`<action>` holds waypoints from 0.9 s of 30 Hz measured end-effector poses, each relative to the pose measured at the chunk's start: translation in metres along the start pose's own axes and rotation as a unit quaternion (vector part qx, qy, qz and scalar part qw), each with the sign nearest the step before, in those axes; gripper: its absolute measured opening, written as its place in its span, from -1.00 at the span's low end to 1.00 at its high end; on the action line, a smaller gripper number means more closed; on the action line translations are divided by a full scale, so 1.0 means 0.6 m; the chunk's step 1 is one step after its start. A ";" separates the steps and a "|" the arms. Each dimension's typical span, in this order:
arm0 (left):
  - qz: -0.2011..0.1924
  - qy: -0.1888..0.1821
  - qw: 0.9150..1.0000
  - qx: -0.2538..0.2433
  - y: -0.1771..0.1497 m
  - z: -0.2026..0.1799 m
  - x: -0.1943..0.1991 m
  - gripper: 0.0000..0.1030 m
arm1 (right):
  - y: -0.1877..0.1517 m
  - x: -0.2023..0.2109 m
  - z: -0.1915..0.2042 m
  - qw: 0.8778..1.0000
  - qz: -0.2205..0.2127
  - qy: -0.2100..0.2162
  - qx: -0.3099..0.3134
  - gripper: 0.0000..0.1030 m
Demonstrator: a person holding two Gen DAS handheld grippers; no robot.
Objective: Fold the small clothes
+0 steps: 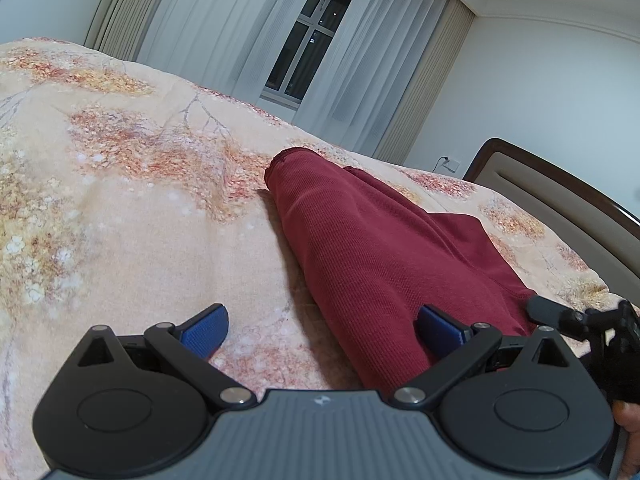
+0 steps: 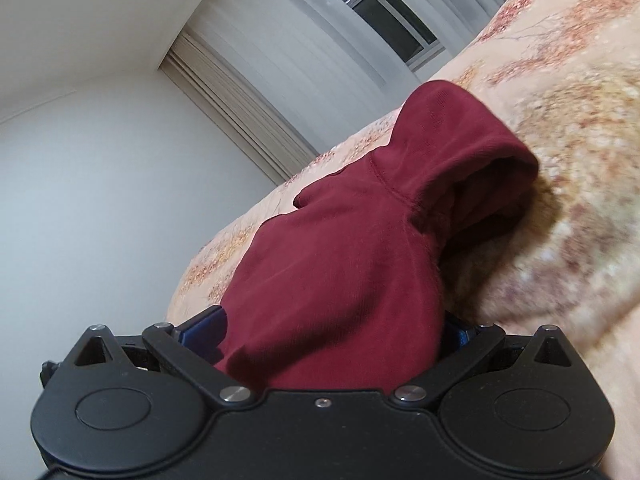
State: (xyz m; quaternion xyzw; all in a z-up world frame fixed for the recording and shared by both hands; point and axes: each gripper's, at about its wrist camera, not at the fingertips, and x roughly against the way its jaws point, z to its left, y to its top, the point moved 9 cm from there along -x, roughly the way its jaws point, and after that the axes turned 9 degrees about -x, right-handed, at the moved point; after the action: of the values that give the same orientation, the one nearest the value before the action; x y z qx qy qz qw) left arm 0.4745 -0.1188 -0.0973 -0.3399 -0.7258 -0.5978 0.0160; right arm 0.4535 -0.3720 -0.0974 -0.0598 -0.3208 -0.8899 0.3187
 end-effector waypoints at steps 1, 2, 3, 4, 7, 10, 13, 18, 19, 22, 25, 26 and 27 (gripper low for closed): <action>0.000 0.000 1.000 0.000 0.000 0.000 0.000 0.99 | 0.004 -0.008 -0.001 1.000 0.002 0.004 -0.002 0.99; 0.000 0.000 1.000 0.000 0.000 0.000 0.000 0.99 | 0.005 -0.014 -0.002 1.000 0.003 0.008 -0.004 0.99; 0.000 0.000 1.000 0.000 0.000 0.000 0.000 0.99 | 0.008 -0.020 -0.005 1.000 0.004 0.012 -0.007 0.99; 0.000 -0.001 1.000 0.001 0.000 0.001 0.000 0.99 | 0.009 -0.024 -0.007 1.000 0.003 0.016 -0.008 0.99; 0.007 -0.010 1.000 0.007 0.006 0.000 -0.002 0.99 | 0.010 -0.021 -0.016 0.999 -0.005 0.036 -0.020 0.99; 0.025 -0.028 0.999 0.014 0.022 -0.007 -0.012 0.99 | 0.015 -0.004 -0.026 0.996 -0.022 0.072 -0.048 0.99; 0.053 -0.035 0.998 0.010 0.038 -0.022 -0.033 0.99 | 0.021 0.013 -0.034 0.991 -0.038 0.104 -0.076 0.99; 0.123 -0.018 0.992 -0.011 0.055 -0.051 -0.077 0.99 | 0.022 0.027 -0.035 0.990 -0.041 0.110 -0.081 0.99; 0.132 -0.013 0.991 -0.008 0.057 -0.053 -0.082 0.99 | 0.021 0.026 -0.033 0.990 -0.040 0.107 -0.079 0.99; 0.148 -0.005 0.989 0.011 0.065 -0.053 -0.083 0.94 | 0.028 0.021 -0.024 0.991 -0.032 0.095 -0.087 0.99; 0.158 -0.006 0.987 0.022 0.073 -0.049 -0.084 0.71 | 0.039 0.011 -0.015 0.990 -0.013 0.085 -0.114 0.99; 0.164 -0.008 0.986 0.026 0.075 -0.049 -0.086 0.66 | 0.043 0.009 -0.015 0.989 -0.007 0.081 -0.122 0.99; 0.171 -0.007 0.985 0.029 0.075 -0.047 -0.087 0.65 | 0.047 0.004 -0.014 0.988 -0.001 0.077 -0.130 0.99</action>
State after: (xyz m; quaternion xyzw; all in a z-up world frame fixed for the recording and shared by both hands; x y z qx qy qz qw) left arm 0.5271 -0.1659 -0.0732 -0.4624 -0.6741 -0.5628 0.1225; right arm 0.4695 -0.3951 -0.0885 -0.0315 -0.1768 -0.9264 0.3309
